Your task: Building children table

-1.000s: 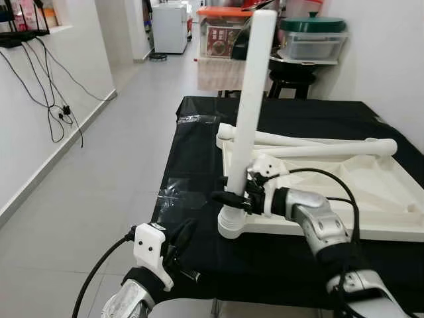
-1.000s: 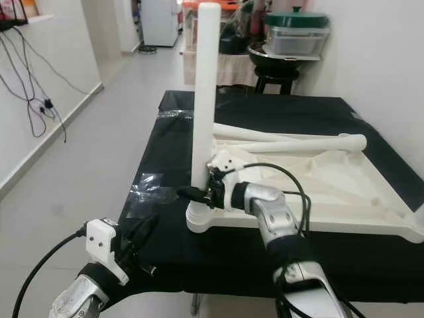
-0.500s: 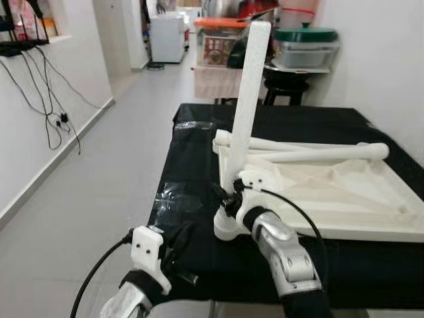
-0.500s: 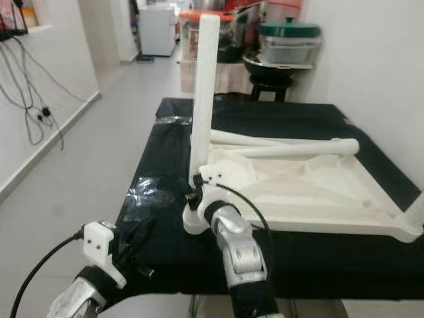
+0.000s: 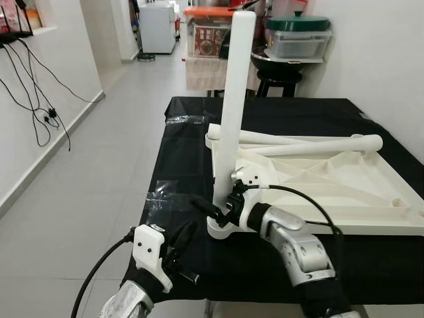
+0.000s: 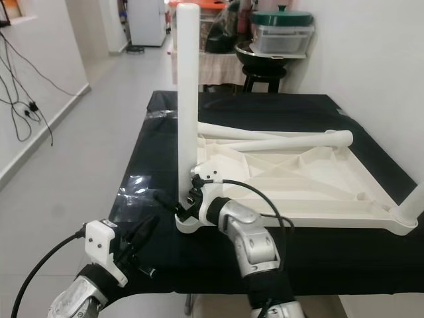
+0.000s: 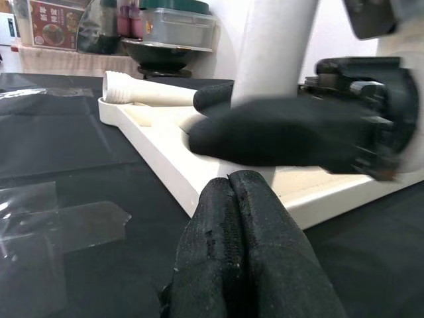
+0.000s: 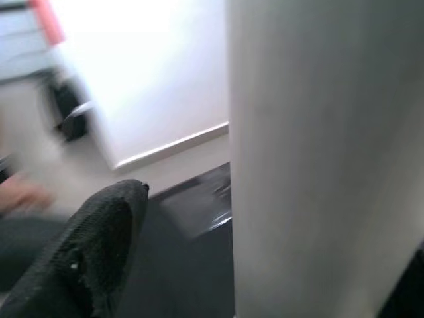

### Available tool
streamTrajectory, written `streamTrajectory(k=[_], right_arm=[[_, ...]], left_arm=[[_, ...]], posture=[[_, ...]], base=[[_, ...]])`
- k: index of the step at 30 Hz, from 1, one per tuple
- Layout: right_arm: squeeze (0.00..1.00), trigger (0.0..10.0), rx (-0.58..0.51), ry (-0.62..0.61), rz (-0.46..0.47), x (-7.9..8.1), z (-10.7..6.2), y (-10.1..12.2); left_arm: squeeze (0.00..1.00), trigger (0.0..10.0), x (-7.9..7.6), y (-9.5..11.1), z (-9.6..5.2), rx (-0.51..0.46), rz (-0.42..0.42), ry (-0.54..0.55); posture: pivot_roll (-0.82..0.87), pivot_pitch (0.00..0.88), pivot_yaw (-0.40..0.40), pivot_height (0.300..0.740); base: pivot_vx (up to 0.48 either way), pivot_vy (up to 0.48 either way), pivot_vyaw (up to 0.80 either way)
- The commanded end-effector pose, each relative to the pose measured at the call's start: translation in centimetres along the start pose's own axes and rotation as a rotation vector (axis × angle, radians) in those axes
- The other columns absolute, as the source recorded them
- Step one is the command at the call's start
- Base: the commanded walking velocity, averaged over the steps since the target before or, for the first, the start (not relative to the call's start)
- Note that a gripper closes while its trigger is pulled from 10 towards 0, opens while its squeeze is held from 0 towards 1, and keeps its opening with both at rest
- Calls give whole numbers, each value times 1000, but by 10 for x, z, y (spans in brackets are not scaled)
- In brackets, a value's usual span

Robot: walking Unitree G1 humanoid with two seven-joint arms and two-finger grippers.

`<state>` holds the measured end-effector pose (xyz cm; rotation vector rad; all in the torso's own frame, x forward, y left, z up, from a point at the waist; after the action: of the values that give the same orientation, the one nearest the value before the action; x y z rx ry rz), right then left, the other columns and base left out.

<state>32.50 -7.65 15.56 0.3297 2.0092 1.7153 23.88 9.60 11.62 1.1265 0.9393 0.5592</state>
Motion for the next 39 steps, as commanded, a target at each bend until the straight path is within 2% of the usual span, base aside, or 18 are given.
streamTrajectory(k=[1, 4, 5, 6, 9, 10, 16, 20, 26, 27, 28, 29, 30, 31, 32, 33, 36, 39], right_arm=[[0, 10000, -45, 178, -34, 16, 8, 6], [0, 10000, -32, 259, -28, 13, 5, 2], [0, 10000, -29, 261, -16, 5, 6, 0], [0, 8431, -27, 258, -3, -8, 6, -1], [0, 8431, -26, 259, 1, -11, 6, -2], [0, 0, -18, 259, 6, -15, 4, -3], [0, 0, 7, 237, 38, -27, -6, -11], [0, 0, 11, 224, 46, -29, -8, -14], [0, 0, 37, 152, 36, -21, -23, -28], [0, 0, 49, 111, 78, -11, -21, -31], [0, 0, 49, 111, 78, -11, -21, -31], [0, 0, 76, 50, 94, -1, -16, -34], [0, 0, 119, -114, 77, 1, -7, -38], [0, 0, 172, -410, 165, -3, -4, -45], [0, 0, 208, -552, 198, 5, -2, -49], [0, 0, 218, -597, 207, 13, 2, -47], [0, 0, 203, -595, 194, 12, 5, -42], [0, 0, 196, -622, 145, -14, 1, -38]], left_arm=[[0, 10000, 3, -3, -1, 11, -12, 16], [0, 10000, 3, -3, -1, 11, -11, 16], [0, 10000, 3, -3, -1, 11, -10, 17], [0, 10000, 3, -3, -1, 11, -8, 18], [0, 10000, 3, -3, -1, 11, -7, 18], [0, 10000, 2, -3, -1, 11, -7, 18], [0, 10000, 1, -3, -2, 9, -6, 20], [0, 10000, 1, -3, -2, 8, -5, 20], [0, 10000, 0, -3, -3, 9, -9, 19], [0, 10000, 1, -2, -4, 9, -10, 19], [0, 10000, 1, -2, -4, 9, -10, 19], [0, 10000, 1, -2, -4, 9, -11, 18], [0, 10000, 1, -1, -5, 10, -12, 17], [0, 10000, 1, -1, -5, 11, -12, 17], [0, 10000, 1, -1, -5, 13, -12, 15], [0, 10000, 1, -1, -5, 14, -12, 13], [0, 10000, 2, -1, -5, 16, -10, 14], [0, 10000, 3, -1, -5, 16, -7, 16]], posture=[[44, 0, -48, 740], [49, 0, -50, 740], [55, 0, -51, 740], [57, 0, -51, 740], [57, 0, -51, 740], [62, 0, -51, 740], [60, 0, -52, 740], [59, 0, -52, 740], [53, 0, -47, 740], [40, 0, -46, 740], [40, 0, -46, 740], [37, 0, -43, 740], [37, 0, -43, 740], [30, 0, -41, 740], [35, 0, -43, 740], [44, 0, -43, 740], [35, 0, -33, 740], [46, 0, -48, 740]], base=[[0, 0, 0], [0, 0, 0], [0, 0, 0], [0, 0, 0], [0, 0, 0], [0, 0, 0], [0, 0, 0], [0, 0, 0], [0, 0, 0], [0, 0, 0], [0, 0, 0], [0, 0, 0], [0, 0, 0], [0, 0, 0], [0, 0, 0], [0, 0, 0], [0, 0, 0], [0, 0, 0]])
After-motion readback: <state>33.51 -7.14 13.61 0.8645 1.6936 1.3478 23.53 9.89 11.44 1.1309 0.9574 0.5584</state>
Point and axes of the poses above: a point about 5 cm out from each wrist's last joint towards the gripper, its own z axis pointing out of the wrist towards the gripper, its own y axis along the axis of the wrist's last joint, x = y × z, the point moved 2 cm from there along z, pointing out of the wrist towards the gripper, and after that the axes turned 12 degrees about -z, right-handed, at the moved point
